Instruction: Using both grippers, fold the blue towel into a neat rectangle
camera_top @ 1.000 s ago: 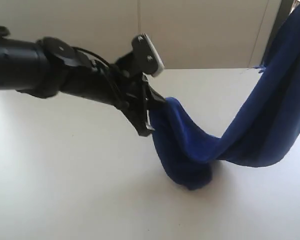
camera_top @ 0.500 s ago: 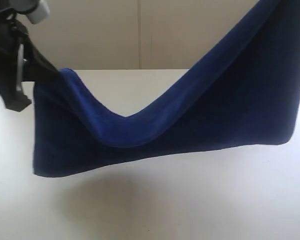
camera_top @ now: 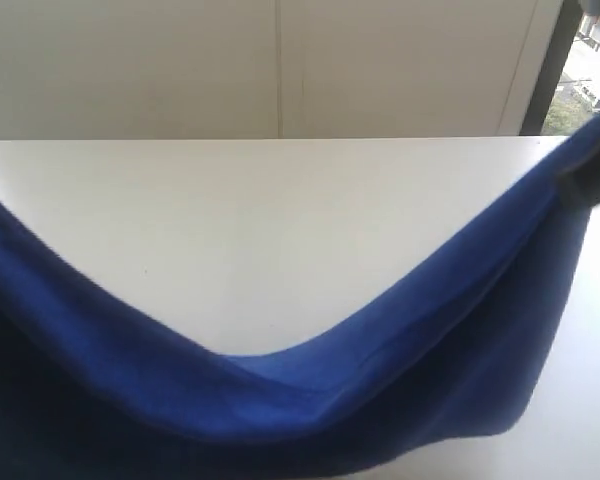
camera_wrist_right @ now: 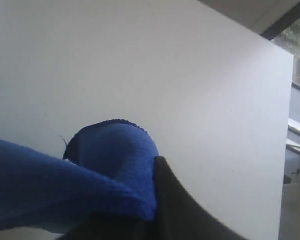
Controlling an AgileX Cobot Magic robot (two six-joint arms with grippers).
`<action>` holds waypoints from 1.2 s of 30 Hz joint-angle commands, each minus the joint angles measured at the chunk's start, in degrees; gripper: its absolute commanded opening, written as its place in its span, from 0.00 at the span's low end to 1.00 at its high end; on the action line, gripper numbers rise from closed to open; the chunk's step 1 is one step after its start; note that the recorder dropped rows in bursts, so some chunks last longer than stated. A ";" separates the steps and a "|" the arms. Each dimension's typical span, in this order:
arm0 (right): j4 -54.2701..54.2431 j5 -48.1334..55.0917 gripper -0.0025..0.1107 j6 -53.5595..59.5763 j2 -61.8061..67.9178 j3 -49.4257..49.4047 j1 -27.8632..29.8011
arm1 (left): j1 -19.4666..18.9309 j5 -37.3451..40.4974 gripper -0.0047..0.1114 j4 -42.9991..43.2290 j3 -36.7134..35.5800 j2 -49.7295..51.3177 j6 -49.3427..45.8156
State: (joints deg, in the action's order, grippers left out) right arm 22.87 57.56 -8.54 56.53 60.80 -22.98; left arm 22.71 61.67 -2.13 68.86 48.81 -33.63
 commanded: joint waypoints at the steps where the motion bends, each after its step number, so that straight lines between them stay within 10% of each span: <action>1: 1.09 -3.10 0.02 -4.34 -6.15 -7.74 0.15 | -0.07 3.33 0.04 2.13 -3.01 -5.23 4.07; 9: 11.43 -4.27 0.02 -13.72 -10.07 -15.52 0.15 | -0.07 -4.86 0.04 6.78 -17.15 -9.35 10.79; 18: 39.77 -16.93 0.02 -40.26 6.16 -18.84 0.24 | -0.35 -47.05 0.04 26.13 -37.43 -2.52 25.40; 30: 77.07 -23.77 0.02 -90.63 37.41 -14.57 9.75 | -20.04 -96.18 0.04 22.16 -37.08 31.36 25.77; 36: 77.07 -26.46 0.06 -90.19 50.80 -3.21 12.99 | -20.88 -100.74 0.06 18.03 -27.71 48.22 23.25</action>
State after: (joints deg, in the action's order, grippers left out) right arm 99.01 32.61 -98.57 103.98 53.95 -11.10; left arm 2.03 -37.81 16.96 37.56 91.88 -9.12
